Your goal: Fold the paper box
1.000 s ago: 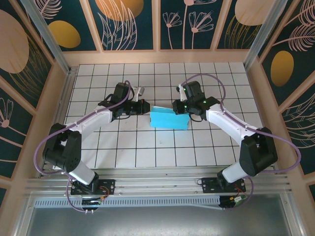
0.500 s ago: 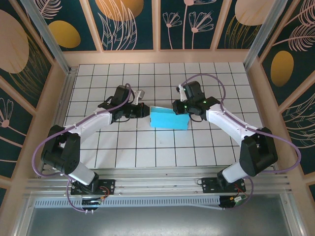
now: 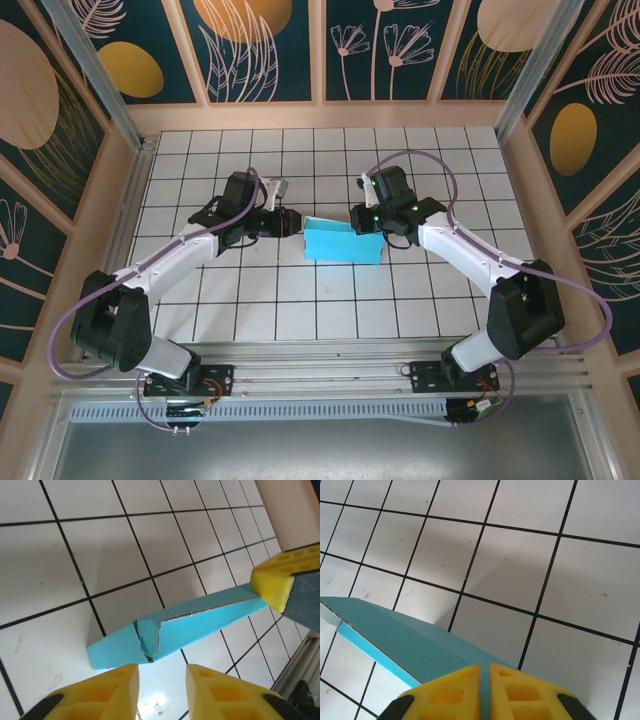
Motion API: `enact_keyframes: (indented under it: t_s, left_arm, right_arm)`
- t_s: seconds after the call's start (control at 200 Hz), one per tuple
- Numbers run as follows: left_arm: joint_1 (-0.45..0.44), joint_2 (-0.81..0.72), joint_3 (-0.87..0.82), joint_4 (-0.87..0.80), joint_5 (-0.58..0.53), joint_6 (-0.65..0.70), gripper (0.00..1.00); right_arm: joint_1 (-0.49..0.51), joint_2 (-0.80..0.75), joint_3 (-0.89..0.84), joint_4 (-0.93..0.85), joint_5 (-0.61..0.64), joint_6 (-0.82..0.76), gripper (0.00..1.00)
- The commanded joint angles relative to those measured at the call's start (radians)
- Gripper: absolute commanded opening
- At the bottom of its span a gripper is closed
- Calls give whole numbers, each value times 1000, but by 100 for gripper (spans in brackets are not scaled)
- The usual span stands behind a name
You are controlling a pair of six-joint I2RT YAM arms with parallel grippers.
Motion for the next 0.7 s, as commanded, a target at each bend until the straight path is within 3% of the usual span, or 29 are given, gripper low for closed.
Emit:
enact_keyframes:
  t_s: [0.0,0.2,0.696]
  left_arm:
    - [-6,-12,71,-95,-92,119,33]
    - [-8,45,140,-170,-71,207,34]
    - [-57,92,141,-120,-128,106,38]
  right_arm:
    - [20,25,-43,-115,11,-4,13]
    - [20,31,-36,-117,13,-4,13]
    - [22,16,-30,-131,22,-21,13]
